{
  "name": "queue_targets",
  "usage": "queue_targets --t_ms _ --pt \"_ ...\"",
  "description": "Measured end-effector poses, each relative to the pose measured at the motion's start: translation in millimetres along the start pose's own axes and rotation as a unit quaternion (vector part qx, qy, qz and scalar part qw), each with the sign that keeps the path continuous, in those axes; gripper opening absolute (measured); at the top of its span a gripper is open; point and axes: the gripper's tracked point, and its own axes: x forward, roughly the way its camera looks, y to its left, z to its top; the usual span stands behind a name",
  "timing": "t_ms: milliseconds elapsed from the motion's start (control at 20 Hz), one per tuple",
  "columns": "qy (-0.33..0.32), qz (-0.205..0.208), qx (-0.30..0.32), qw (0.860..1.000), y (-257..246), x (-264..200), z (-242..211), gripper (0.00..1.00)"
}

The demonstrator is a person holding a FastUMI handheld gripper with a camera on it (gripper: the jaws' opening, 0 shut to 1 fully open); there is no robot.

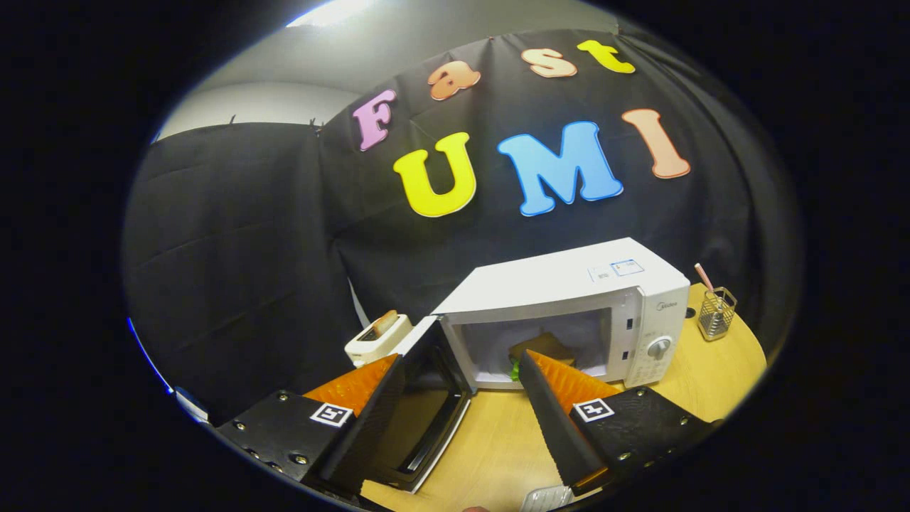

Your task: Open the microwave, put the food inside, and close the microwave door.

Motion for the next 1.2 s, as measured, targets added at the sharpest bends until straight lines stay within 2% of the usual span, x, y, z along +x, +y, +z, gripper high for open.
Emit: queue_targets --t_ms 300,650,950,1200 --pt "-0.007 0.115 -0.011 0.993 83.1 -10.8 6.1 0.97" --pt "0.008 0.223 -0.037 0.974 166.5 -17.8 -14.3 0.97" --pt "0.036 0.296 -0.056 0.953 217.0 -34.7 -41.1 0.97" --pt "0.074 0.334 -0.071 0.937 244.6 -34.5 -78.8 0.97"
